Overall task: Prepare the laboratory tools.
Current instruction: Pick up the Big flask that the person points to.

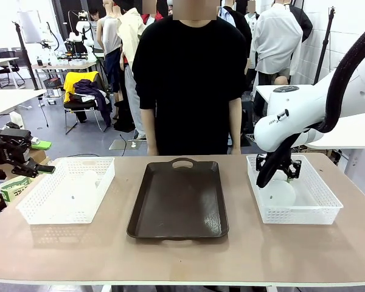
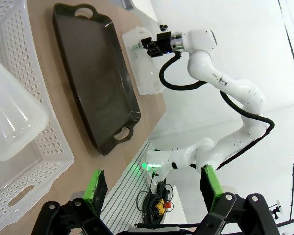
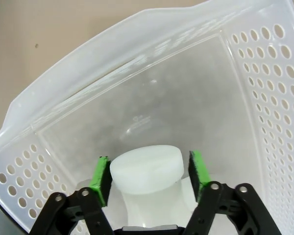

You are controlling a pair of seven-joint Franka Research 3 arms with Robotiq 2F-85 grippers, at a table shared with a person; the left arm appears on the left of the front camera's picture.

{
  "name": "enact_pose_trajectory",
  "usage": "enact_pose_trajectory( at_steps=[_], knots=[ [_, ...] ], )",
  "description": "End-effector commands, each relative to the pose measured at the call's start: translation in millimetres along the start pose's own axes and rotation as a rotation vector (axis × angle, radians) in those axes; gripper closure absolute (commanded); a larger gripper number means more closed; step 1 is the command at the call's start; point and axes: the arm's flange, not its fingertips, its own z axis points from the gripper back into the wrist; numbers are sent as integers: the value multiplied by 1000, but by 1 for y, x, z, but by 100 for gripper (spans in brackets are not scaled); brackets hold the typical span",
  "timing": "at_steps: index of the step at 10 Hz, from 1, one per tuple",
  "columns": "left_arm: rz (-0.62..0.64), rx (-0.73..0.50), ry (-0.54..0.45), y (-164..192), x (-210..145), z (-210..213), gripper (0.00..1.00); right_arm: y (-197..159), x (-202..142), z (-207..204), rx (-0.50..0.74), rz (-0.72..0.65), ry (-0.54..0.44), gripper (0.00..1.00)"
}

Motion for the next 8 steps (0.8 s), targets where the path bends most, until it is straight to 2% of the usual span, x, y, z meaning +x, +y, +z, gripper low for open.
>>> enact_pose_trajectory(
  at_steps=[1, 3, 4, 7, 8],
  knots=[
    [-5, 6, 9, 0, -1, 2, 0, 2, 8, 1, -2, 9, -21, 58],
    [-5, 6, 9, 0, -1, 2, 0, 1, 10, 2, -7, 1, -16, 95],
    [-5, 6, 9, 0, -1, 2, 0, 1, 11, 4, -9, 0, -15, 100],
    [-5, 6, 9, 0, -1, 2, 0, 0, 11, 3, -43, -4, 7, 100],
    [-5, 6, 9, 0, -1, 2, 0, -4, 6, 3, -2, -9, -6, 100]
  ],
)
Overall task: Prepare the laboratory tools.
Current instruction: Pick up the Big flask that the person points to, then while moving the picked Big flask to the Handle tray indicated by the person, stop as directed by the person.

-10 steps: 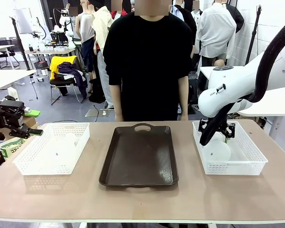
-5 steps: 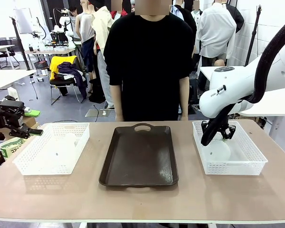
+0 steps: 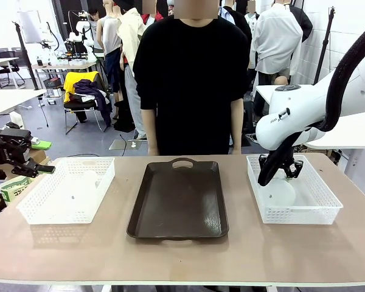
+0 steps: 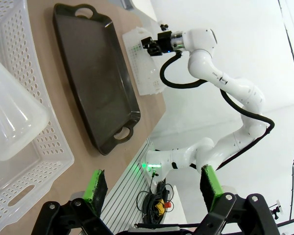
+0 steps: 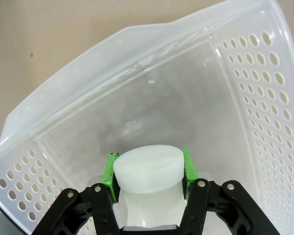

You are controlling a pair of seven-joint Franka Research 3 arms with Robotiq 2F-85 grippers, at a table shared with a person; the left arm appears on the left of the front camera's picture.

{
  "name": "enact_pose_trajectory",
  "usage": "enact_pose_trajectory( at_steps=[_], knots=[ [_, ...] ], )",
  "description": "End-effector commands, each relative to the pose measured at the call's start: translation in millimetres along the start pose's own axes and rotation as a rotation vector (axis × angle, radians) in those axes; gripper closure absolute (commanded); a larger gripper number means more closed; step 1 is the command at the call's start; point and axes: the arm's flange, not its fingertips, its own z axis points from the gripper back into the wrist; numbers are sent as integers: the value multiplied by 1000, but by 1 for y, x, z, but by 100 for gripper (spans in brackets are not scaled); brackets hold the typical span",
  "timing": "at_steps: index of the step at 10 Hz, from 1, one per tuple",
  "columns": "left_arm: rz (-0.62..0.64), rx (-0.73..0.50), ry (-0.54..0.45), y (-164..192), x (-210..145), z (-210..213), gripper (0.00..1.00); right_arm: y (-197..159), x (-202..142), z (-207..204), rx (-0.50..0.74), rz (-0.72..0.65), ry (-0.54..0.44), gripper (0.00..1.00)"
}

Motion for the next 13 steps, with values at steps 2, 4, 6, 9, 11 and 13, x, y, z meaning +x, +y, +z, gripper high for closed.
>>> enact_pose_trajectory(
  at_steps=[2, 4, 6, 9, 11, 13],
  knots=[
    [-5, 6, 9, 0, -1, 2, 0, 1, 0, 1, 7, 1, -7, 100],
    [-5, 6, 9, 0, -1, 2, 0, 1, 0, 1, 7, 1, -7, 100],
    [-5, 6, 9, 0, -1, 2, 0, 1, 0, 1, 7, 1, -7, 100],
    [-5, 6, 9, 0, -1, 2, 0, 1, 0, 1, 7, 1, -7, 100],
    [-5, 6, 9, 0, -1, 2, 0, 1, 0, 1, 7, 1, -7, 100],
    [-5, 6, 9, 0, -1, 2, 0, 1, 0, 1, 7, 1, -7, 100]
  ],
)
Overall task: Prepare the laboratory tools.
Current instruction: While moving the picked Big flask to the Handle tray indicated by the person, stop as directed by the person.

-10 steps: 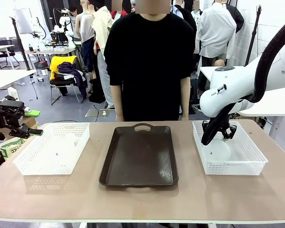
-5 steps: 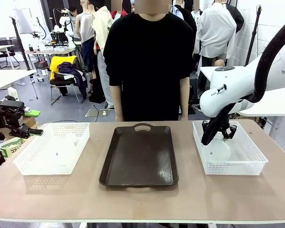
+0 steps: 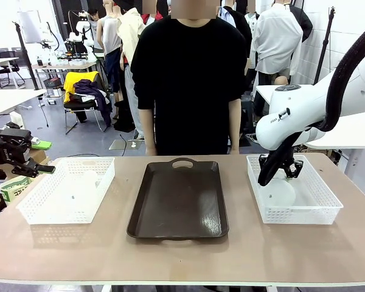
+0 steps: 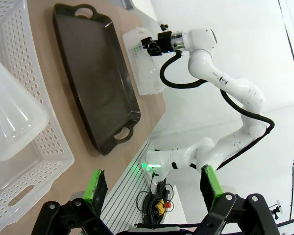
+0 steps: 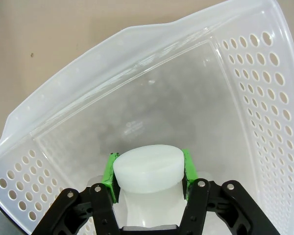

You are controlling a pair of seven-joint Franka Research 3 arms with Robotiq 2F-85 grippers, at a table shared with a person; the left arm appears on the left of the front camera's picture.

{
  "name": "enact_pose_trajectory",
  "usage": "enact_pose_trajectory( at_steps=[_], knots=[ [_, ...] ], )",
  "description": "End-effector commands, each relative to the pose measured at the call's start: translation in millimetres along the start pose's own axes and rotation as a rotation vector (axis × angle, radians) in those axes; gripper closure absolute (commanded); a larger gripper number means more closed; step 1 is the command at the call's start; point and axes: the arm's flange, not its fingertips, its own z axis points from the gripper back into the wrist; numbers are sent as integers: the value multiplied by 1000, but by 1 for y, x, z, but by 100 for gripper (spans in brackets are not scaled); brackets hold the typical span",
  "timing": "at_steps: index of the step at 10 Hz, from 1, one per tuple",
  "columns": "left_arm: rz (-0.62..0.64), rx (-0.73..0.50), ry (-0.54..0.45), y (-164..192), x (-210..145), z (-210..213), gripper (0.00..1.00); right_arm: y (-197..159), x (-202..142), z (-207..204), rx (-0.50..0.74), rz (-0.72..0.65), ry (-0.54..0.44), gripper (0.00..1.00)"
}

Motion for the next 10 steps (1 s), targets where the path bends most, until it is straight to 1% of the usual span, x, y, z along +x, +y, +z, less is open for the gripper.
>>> enact_pose_trajectory(
  at_steps=[1, 3, 4, 6, 8, 10],
  knots=[
    [-5, 6, 9, 0, -1, 2, 0, 1, 0, 0, 6, 1, -6, 100],
    [-5, 6, 9, 0, -1, 2, 0, 0, 0, 0, 0, 0, 0, 100],
    [-5, 6, 9, 0, -1, 2, 0, -11, -9, 15, 32, -45, -35, 100],
    [-5, 6, 9, 0, -1, 2, 0, -32, -18, 36, 72, -78, -47, 100],
    [-5, 6, 9, 0, -1, 2, 0, -54, -19, 58, 100, -89, -22, 100],
    [-5, 6, 9, 0, -1, 2, 0, -69, -17, 80, 146, -62, 6, 100]
  ],
)
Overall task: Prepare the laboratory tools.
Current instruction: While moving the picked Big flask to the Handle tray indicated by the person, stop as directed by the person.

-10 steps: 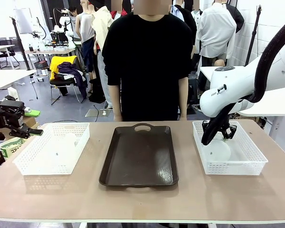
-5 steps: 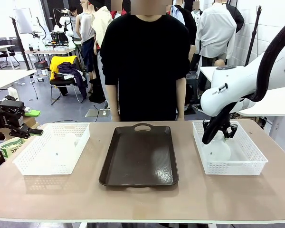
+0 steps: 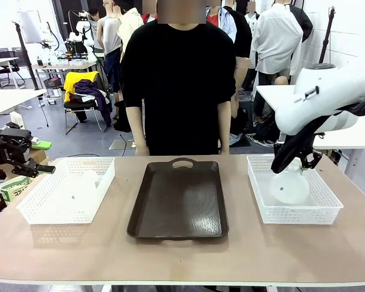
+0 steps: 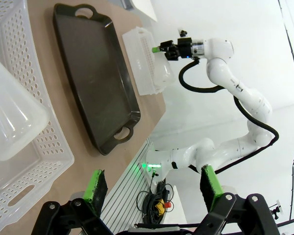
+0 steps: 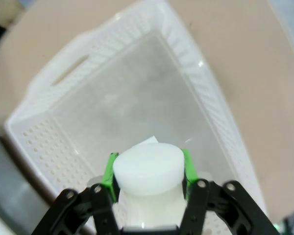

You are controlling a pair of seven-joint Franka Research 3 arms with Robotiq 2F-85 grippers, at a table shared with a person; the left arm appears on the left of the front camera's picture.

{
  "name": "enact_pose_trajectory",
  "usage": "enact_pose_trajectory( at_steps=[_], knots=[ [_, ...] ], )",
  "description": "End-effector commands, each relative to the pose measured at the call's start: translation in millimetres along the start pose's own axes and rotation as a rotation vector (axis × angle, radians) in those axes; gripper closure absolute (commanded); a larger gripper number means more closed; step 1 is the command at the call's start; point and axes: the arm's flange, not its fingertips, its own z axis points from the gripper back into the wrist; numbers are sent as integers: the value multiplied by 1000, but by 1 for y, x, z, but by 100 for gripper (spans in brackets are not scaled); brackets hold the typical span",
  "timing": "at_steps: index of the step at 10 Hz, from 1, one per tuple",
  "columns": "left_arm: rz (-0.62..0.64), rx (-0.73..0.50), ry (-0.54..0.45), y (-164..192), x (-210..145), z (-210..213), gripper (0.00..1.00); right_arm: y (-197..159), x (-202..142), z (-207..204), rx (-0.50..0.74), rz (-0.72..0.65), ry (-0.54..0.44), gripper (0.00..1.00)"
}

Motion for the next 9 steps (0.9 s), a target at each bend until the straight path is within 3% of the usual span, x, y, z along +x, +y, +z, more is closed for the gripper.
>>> enact_pose_trajectory(
  at_steps=[1, 3, 5, 9],
  knots=[
    [-5, 6, 9, -1, -1, 2, 0, -13, -3, 22, 50, 34, 42, 100],
    [-5, 6, 9, -1, -1, 2, 0, -22, -12, 59, 76, 86, 68, 100],
    [-5, 6, 9, -1, -1, 2, 0, -22, -31, 92, 84, 127, 7, 100],
    [-5, 6, 9, -1, -1, 2, 0, 2, -64, 113, 57, 219, -59, 100]
  ],
)
